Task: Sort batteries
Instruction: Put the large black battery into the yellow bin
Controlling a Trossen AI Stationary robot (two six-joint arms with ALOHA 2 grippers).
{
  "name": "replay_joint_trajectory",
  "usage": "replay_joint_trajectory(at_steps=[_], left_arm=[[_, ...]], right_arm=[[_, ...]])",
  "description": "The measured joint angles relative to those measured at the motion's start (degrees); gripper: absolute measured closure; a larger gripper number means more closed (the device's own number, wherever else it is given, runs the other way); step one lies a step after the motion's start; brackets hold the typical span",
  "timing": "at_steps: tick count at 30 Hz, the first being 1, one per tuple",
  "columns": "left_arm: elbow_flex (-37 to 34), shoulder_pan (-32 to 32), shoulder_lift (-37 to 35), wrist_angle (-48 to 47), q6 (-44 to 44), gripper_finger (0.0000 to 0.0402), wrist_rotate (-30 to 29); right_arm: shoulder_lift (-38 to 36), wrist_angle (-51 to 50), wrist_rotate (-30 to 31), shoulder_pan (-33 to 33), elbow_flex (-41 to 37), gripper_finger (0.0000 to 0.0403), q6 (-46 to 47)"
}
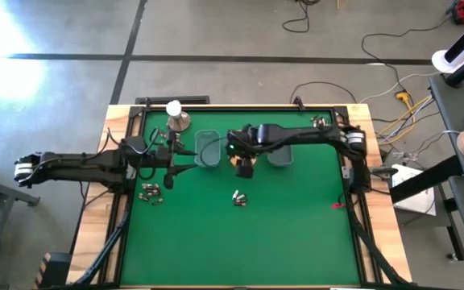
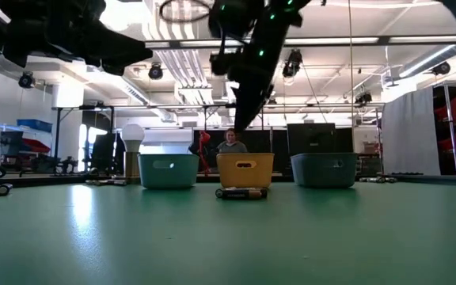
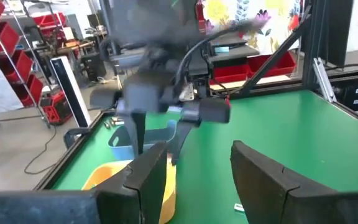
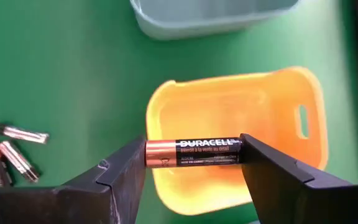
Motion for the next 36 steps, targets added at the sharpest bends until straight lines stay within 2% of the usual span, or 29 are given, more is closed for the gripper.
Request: replay_joint_trajectory(at_steps=[4, 11, 14, 20, 22, 30, 36], left_arm=[[0.0, 0.0, -0.65, -0.73, 0.2, 0.0243, 0.0], [-0.02, 0.0, -4.31, -8.4, 1.78, 0.0243, -0.09], [0.15, -0.02, -7.1, -11.27, -0.49, 0.0243, -0.09], [5.86, -0.02, -12.27, -27.04, -5.35, 0.0243, 0.37], [6.59, -0.13, -13.05, -28.32, -6.87, 0.0243, 0.46], [6.1, -0.48, -13.87, -27.04, -7.58, 0.0243, 0.46], [6.14, -0.48, -13.87, -27.57, -9.19, 0.0243, 0.43]], right_arm=[[4.25, -0.77, -2.97, -3.0, 2.9, 0.0177, -2.22], [9.64, -2.58, -5.7, -5.96, 5.79, 0.0177, -6.56], [11.53, -3.01, -5.99, -7.06, 5.89, 0.0177, -7.55], [13.64, -3.13, -5.95, -7.78, 5.89, 0.0177, -11.38], [13.92, -3.19, -5.99, -7.86, 5.86, 0.0174, -12.27], [13.26, -3.2, -5.77, -8.04, 6.02, 0.012, -12.02], [10.35, -6.0, -1.86, -6.44, 11.89, 0.0076, -11.93]])
